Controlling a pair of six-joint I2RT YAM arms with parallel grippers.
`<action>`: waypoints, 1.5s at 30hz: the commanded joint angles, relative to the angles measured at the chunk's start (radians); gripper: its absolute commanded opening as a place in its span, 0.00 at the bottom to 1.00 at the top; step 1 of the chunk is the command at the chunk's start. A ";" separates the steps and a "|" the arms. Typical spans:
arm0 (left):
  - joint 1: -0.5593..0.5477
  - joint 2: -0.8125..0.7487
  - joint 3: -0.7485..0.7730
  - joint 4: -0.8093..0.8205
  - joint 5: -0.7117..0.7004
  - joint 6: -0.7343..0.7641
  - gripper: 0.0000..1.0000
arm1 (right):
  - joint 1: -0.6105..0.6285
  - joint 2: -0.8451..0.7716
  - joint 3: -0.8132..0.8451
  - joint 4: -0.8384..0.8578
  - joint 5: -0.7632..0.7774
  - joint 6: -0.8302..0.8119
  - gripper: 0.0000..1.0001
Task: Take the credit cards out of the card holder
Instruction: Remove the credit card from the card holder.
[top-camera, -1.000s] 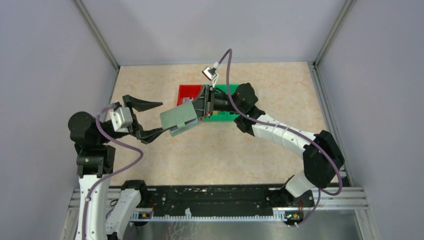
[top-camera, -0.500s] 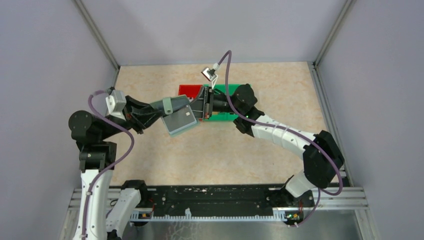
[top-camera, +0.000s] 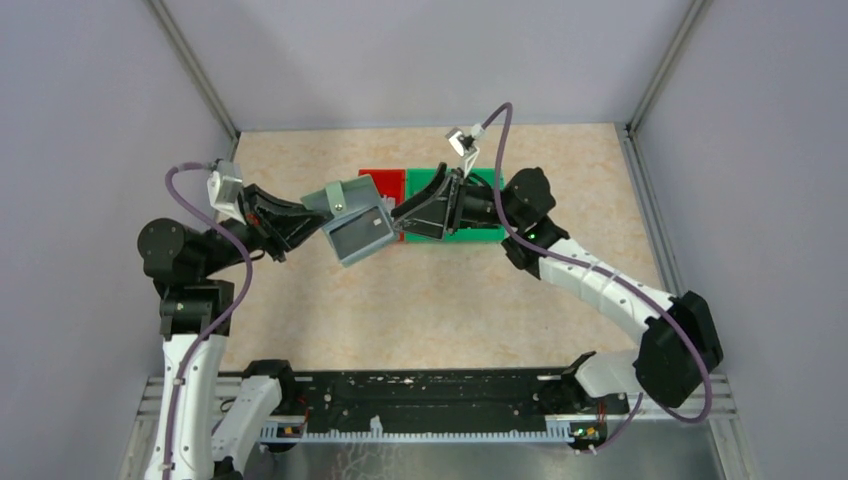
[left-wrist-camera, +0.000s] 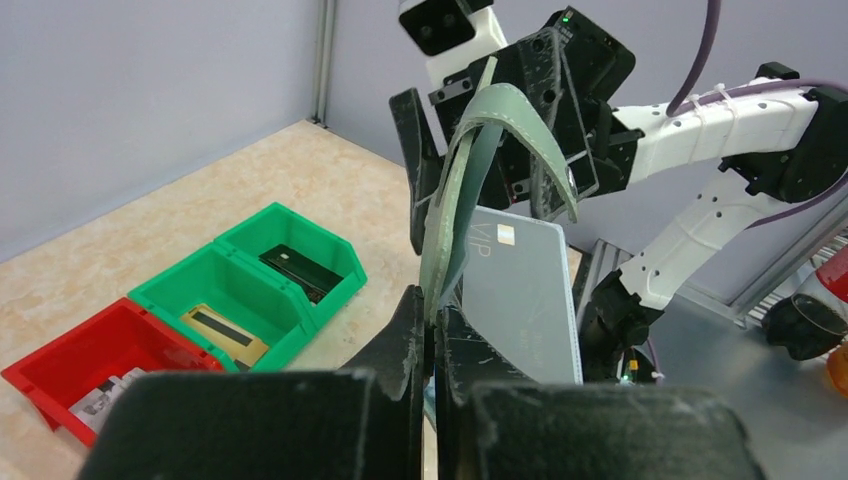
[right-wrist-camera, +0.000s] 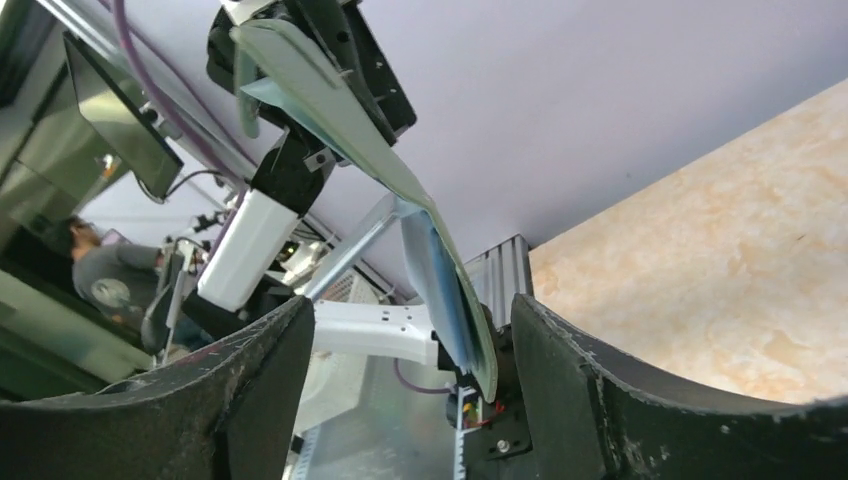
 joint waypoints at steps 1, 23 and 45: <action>0.002 0.009 -0.006 0.055 0.055 -0.078 0.00 | -0.012 -0.092 0.084 -0.133 -0.075 -0.170 0.74; 0.002 0.050 0.036 -0.006 0.368 -0.059 0.00 | 0.116 0.114 0.563 -0.779 -0.176 -0.650 0.55; 0.002 0.001 -0.046 -0.007 0.154 -0.132 0.99 | 0.090 0.081 0.325 -0.024 0.098 -0.019 0.00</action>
